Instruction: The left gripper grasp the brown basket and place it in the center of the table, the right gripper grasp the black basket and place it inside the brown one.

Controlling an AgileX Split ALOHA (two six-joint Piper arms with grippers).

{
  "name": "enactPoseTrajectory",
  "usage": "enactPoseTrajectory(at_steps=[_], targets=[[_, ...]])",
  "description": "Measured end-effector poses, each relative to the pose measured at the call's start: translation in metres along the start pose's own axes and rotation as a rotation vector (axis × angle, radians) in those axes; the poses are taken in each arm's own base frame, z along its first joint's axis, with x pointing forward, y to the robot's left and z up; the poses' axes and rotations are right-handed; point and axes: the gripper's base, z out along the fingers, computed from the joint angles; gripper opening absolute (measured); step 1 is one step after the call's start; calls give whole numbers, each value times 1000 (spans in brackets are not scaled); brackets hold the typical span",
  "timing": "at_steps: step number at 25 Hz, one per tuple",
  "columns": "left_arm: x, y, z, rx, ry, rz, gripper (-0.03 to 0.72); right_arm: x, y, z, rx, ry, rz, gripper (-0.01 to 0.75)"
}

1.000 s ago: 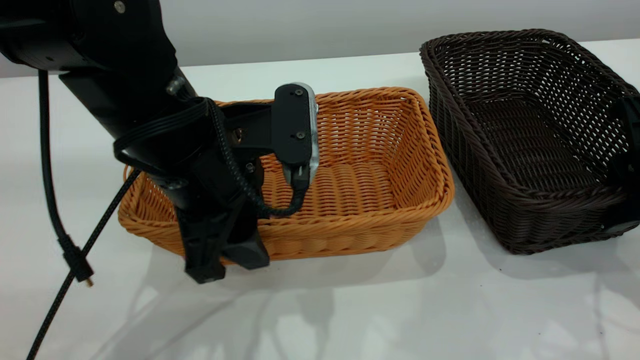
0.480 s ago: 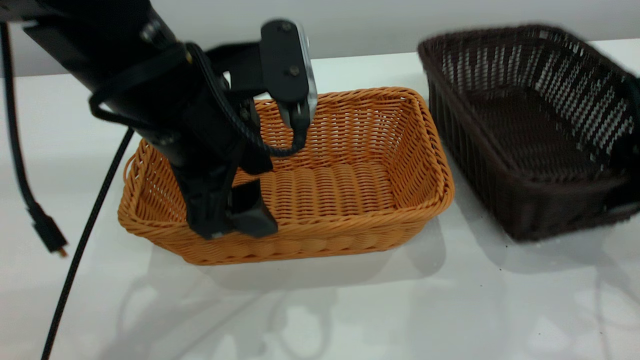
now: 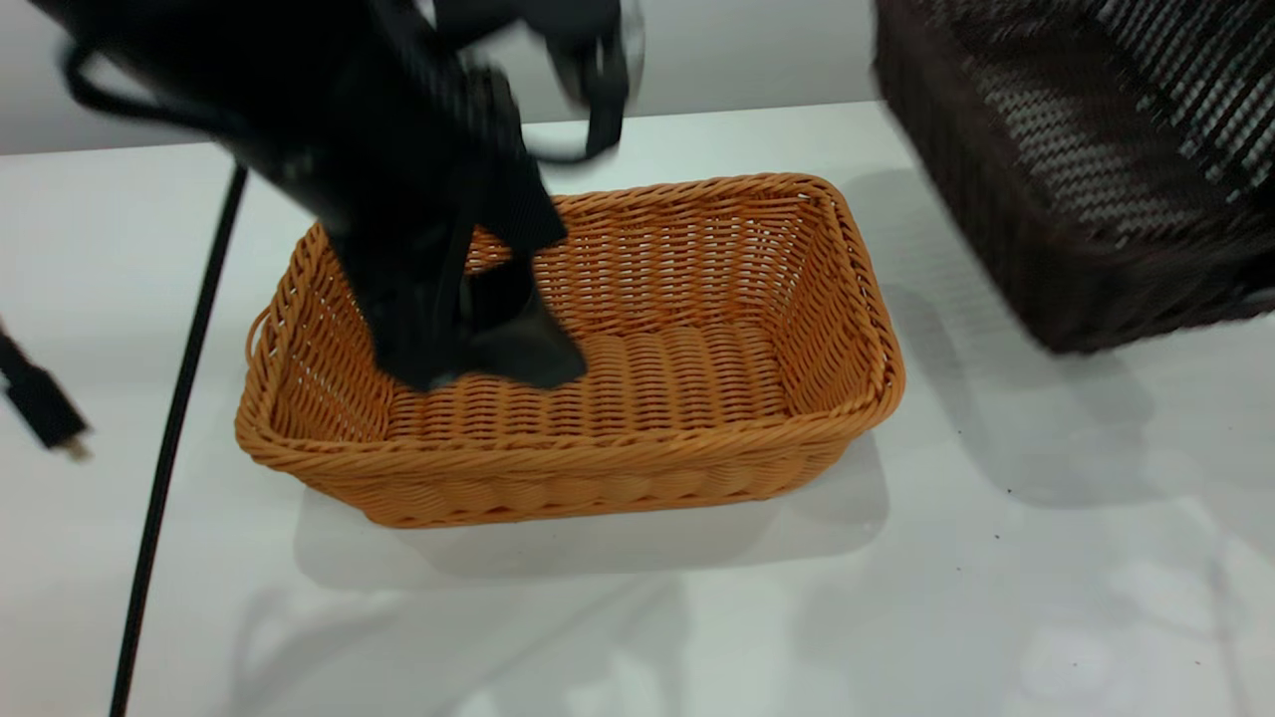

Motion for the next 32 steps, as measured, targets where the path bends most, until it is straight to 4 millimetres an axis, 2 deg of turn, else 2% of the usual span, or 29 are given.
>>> enactPoseTrajectory(at_steps=[3,6,16,22,25,32], targets=[[-9,-3,-20,-23,-45,-25,563,-8,2,-10,-11,-5,-42,118],[-17,-2,-43,-68,-103,-25,554,-7,7,-21,-29,11,-130,118],[-51,17,-141,-220,-357,-206,494,2,59,-52,-41,161,-571,118],[-66,22,-196,-296,-517,-227,490,11,73,-69,-17,292,-803,118],[-70,22,-206,-291,-562,-251,490,19,74,-70,-3,349,-881,118],[-70,19,-204,-244,-563,-273,490,57,84,-56,8,467,-1075,118]])
